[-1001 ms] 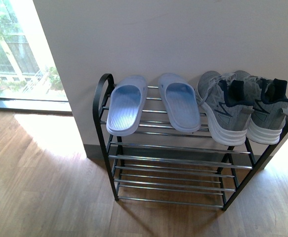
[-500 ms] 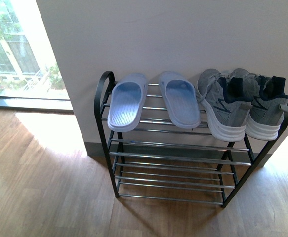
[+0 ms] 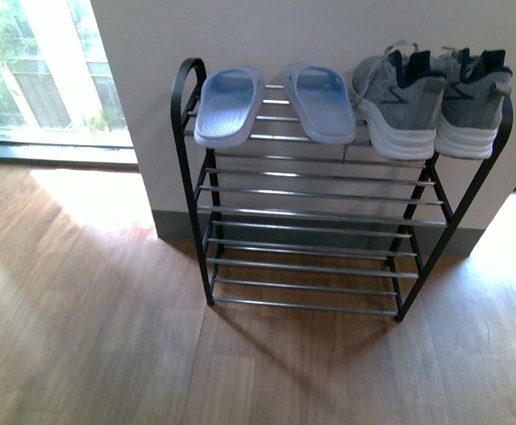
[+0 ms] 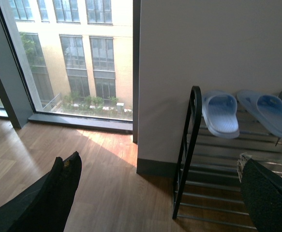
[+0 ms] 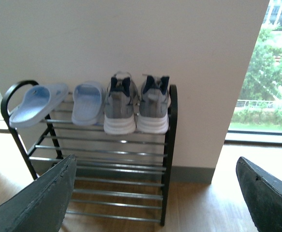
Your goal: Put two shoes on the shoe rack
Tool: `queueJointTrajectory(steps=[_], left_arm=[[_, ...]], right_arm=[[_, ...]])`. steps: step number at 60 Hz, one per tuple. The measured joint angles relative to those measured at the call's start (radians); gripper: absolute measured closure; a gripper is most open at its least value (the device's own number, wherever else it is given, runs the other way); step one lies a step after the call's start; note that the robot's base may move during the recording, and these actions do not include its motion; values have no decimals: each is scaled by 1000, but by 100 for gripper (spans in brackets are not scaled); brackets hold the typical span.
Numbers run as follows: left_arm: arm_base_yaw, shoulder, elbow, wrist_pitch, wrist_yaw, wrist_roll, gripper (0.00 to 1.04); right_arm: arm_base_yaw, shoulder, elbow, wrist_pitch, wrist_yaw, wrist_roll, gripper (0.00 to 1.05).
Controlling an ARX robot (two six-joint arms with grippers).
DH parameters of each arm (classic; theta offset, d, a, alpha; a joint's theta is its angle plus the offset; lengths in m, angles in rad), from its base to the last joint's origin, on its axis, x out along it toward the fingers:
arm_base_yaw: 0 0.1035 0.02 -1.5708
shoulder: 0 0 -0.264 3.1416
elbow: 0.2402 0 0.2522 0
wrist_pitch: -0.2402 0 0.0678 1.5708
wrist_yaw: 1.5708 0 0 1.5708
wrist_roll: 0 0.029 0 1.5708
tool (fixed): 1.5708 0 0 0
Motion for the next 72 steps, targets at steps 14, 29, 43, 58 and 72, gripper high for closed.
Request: queueJointTrajectory(steps=[14, 29, 43, 58, 72], left_arm=[[0, 0, 0, 0, 0, 0, 9], [0, 0, 0, 0, 0, 0, 9], [0, 0, 0, 0, 0, 0, 9], [0, 0, 0, 0, 0, 0, 9], [0, 0, 0, 0, 0, 0, 9]], right_arm=[[0, 0, 0, 0, 0, 0, 9], [0, 0, 0, 0, 0, 0, 9], [0, 0, 0, 0, -1, 0, 9], [0, 0, 0, 0, -1, 0, 9], [0, 0, 0, 0, 0, 0, 9]])
